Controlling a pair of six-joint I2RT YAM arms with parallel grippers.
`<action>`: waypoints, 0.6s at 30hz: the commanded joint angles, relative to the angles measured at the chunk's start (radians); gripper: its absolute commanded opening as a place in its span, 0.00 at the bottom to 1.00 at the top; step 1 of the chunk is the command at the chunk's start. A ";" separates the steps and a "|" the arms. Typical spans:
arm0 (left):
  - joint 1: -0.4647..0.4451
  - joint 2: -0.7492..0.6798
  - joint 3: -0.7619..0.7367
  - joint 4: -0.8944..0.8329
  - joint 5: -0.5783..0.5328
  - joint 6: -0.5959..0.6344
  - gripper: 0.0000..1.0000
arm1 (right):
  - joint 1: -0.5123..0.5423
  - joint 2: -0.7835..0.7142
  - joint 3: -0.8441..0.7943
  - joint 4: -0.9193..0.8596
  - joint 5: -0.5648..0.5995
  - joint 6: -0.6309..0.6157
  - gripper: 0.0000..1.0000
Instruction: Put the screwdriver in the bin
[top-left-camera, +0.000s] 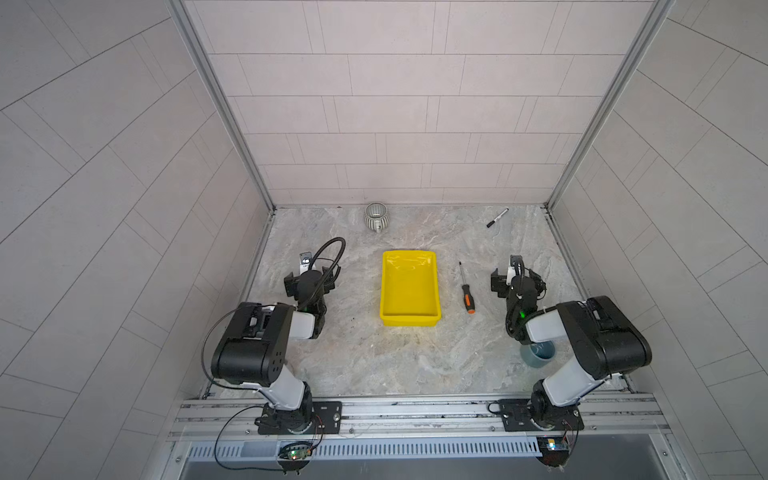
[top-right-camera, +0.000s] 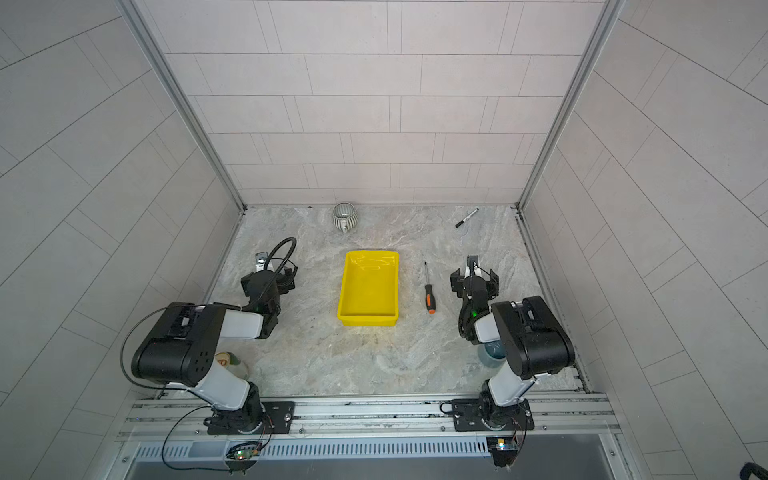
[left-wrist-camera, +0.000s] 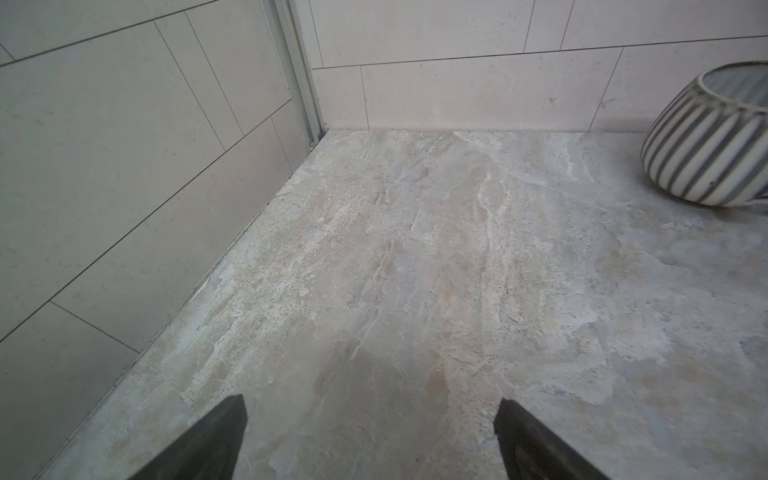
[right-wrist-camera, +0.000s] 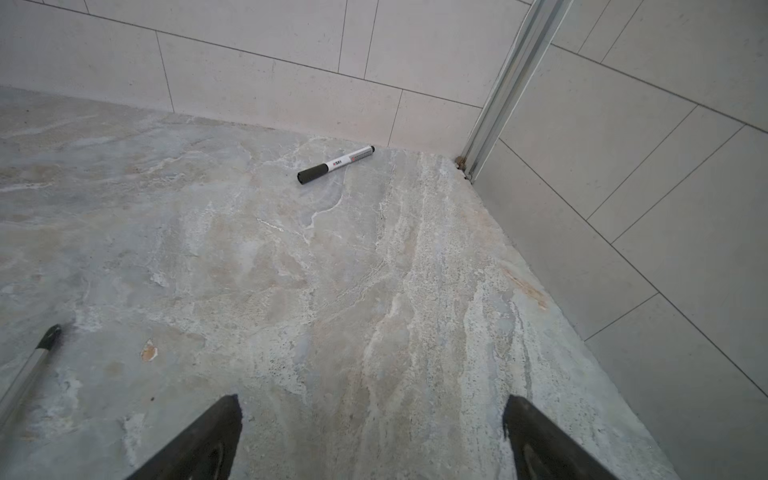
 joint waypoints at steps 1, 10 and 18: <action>0.003 0.000 -0.011 0.035 0.002 -0.001 1.00 | 0.005 -0.020 -0.004 0.000 -0.007 0.001 0.99; 0.002 -0.001 -0.011 0.035 0.003 -0.001 1.00 | 0.004 -0.019 -0.004 0.004 -0.006 0.000 0.99; 0.002 0.000 -0.011 0.035 0.001 -0.001 1.00 | 0.011 -0.018 -0.011 0.017 0.001 -0.006 0.99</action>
